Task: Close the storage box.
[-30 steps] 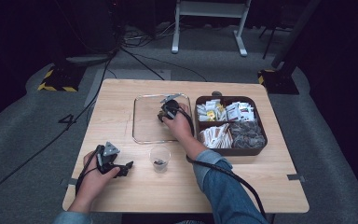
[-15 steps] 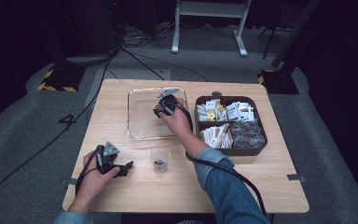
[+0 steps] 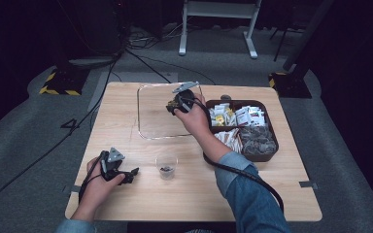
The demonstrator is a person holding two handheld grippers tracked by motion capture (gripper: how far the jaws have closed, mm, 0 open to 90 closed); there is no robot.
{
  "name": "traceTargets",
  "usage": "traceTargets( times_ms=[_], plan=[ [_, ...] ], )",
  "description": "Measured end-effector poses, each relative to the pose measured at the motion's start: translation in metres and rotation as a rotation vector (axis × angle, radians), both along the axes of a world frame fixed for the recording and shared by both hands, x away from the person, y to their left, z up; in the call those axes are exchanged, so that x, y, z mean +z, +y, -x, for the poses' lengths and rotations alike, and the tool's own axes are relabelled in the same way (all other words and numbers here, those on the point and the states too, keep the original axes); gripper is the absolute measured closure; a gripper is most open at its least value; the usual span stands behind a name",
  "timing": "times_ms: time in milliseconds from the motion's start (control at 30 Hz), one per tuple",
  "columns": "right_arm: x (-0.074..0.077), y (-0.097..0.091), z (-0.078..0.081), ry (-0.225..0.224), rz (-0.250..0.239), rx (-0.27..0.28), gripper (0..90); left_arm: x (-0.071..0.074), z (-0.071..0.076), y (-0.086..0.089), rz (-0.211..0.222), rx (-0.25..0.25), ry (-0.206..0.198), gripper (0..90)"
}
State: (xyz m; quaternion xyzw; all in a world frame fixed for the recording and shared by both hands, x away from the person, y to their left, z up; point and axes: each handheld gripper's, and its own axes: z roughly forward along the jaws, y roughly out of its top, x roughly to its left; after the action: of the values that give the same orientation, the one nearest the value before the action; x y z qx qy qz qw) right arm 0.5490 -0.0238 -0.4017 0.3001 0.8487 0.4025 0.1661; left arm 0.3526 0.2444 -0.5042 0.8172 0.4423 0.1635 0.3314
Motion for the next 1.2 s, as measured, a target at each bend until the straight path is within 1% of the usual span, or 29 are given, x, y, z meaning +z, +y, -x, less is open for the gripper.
traceTargets(
  times_ms=[267, 467, 667, 867, 1000, 1200],
  plan=[
    [0.021, -0.031, 0.008, -0.001, -0.012, -0.012, 58.5, 0.0, 0.0, 0.0, -0.002, -0.001, 0.0, 12.8],
    [0.032, -0.056, 0.013, -0.004, 0.008, -0.012, 58.5, 0.0, 0.0, 0.0, -0.002, -0.001, 0.0, 12.8],
    [0.042, -0.083, 0.02, -0.012, 0.01, -0.023, 58.5, 0.0, 0.0, 0.0, -0.001, 0.0, 0.0, 12.8],
    [0.05, -0.107, 0.025, -0.02, 0.014, -0.036, 58.5, 0.0, 0.0, 0.0, -0.002, -0.001, -0.001, 12.8],
    [0.054, -0.124, 0.027, -0.021, 0.012, -0.055, 58.5, 0.0, 0.0, 0.0, -0.002, -0.003, 0.0, 12.6],
    [0.056, -0.148, 0.029, -0.014, -0.016, -0.085, 58.5, 0.0, 0.0, 0.0, 0.001, -0.004, 0.003, 12.2]
  ],
)
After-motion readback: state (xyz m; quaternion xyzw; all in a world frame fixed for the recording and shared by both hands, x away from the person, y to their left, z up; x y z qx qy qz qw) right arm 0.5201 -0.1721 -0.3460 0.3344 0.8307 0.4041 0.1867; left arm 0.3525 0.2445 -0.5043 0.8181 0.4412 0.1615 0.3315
